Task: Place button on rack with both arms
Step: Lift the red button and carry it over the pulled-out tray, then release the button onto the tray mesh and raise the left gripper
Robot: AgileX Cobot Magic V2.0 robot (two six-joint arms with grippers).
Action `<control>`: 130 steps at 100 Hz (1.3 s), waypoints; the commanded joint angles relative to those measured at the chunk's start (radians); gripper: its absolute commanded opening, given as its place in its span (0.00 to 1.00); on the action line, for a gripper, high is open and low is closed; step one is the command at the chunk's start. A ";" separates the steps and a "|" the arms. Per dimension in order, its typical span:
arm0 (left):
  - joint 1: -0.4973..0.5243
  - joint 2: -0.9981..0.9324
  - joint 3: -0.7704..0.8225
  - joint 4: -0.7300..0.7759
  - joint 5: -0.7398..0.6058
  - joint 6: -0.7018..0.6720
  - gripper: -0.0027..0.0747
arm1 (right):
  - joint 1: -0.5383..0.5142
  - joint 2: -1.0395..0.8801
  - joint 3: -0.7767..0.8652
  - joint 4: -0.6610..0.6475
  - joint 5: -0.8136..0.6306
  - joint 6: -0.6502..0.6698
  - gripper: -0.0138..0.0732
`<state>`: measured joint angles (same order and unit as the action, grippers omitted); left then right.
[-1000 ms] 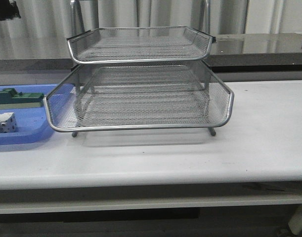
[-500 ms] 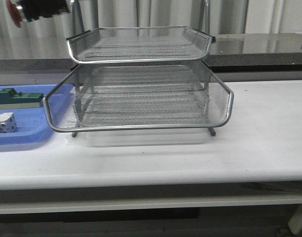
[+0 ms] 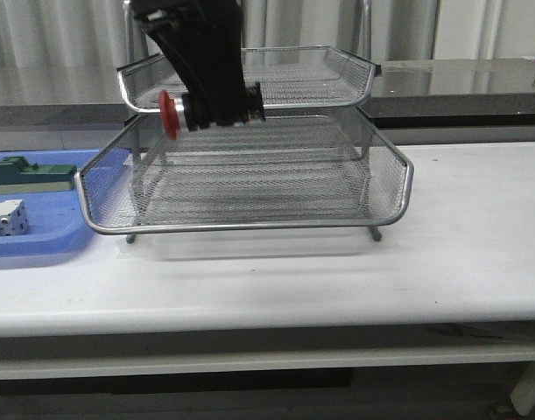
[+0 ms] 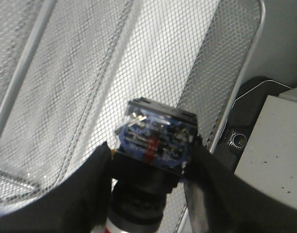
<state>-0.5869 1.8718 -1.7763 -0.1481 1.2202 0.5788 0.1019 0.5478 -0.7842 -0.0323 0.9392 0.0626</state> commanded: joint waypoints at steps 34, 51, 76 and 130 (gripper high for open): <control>-0.027 0.044 -0.027 -0.014 -0.117 -0.007 0.12 | -0.001 0.002 -0.020 -0.014 -0.062 -0.001 0.08; -0.027 0.044 -0.027 -0.012 -0.121 -0.006 0.28 | -0.001 0.002 -0.020 -0.014 -0.062 -0.001 0.08; -0.027 0.049 -0.027 -0.004 -0.123 -0.006 0.58 | -0.001 0.002 -0.020 -0.014 -0.062 -0.001 0.08; -0.021 0.053 -0.168 -0.007 0.028 -0.064 0.59 | -0.001 0.002 -0.020 -0.014 -0.062 -0.001 0.08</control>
<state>-0.6067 1.9835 -1.8681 -0.1344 1.2181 0.5502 0.1019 0.5478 -0.7842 -0.0323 0.9392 0.0626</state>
